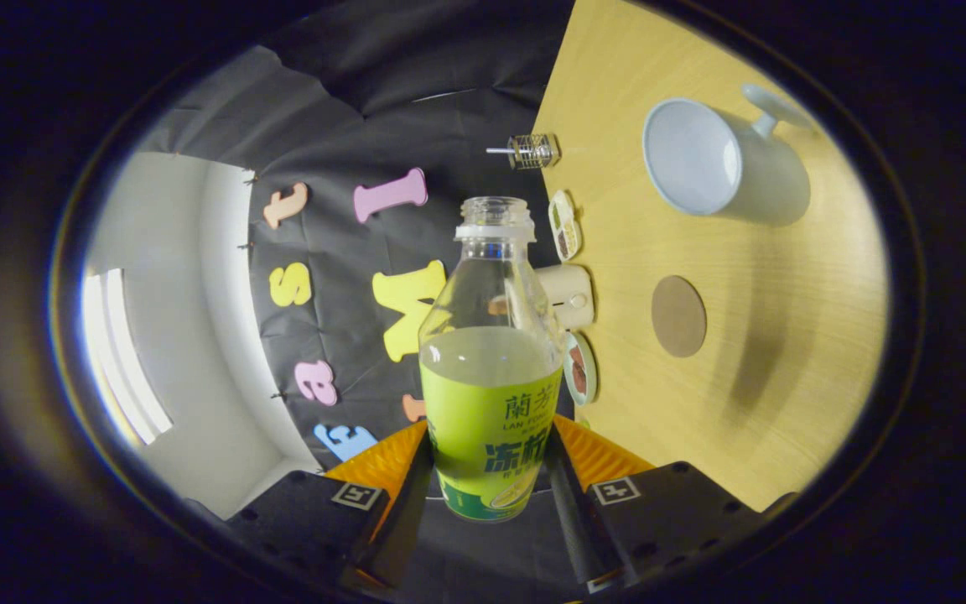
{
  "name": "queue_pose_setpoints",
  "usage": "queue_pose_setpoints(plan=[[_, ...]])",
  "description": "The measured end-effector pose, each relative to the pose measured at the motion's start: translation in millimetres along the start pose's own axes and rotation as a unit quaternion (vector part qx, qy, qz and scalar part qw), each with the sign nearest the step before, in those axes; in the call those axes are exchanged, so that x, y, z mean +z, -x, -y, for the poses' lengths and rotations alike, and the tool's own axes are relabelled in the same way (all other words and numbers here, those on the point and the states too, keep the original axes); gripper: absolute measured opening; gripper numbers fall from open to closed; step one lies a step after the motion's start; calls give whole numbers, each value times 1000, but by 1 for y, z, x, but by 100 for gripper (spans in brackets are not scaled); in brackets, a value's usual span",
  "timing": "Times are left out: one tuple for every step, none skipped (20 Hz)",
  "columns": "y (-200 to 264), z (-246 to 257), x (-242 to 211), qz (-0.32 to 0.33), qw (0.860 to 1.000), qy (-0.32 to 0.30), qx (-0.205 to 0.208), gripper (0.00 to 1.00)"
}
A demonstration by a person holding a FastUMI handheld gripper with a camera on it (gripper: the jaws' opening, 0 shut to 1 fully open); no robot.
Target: Take the bottle from table, then pour the juice into the cup, finally place the bottle on the coaster
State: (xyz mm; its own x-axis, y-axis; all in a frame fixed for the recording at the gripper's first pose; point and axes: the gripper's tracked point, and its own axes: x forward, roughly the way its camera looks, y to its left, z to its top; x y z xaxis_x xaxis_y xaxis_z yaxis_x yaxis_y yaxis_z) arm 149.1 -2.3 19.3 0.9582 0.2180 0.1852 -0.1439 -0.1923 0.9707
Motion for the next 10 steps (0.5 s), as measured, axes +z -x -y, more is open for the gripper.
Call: queue_pose_setpoints(plan=[[0,0,1,3,1000,-3,0,76],[0,1,2,4,1000,-5,-1,76],[-2,0,3,5,1000,-7,-1,76],[-3,-1,4,6,1000,-11,0,76],[-2,-2,4,7,1000,-15,2,76],[-3,-2,6,11,1000,-22,4,76],[-5,-3,7,11,1000,-27,7,76],[-4,-3,8,13,999,-32,6,76],[-4,-2,10,14,999,-34,6,76],[-3,-3,11,14,999,-38,8,76]])
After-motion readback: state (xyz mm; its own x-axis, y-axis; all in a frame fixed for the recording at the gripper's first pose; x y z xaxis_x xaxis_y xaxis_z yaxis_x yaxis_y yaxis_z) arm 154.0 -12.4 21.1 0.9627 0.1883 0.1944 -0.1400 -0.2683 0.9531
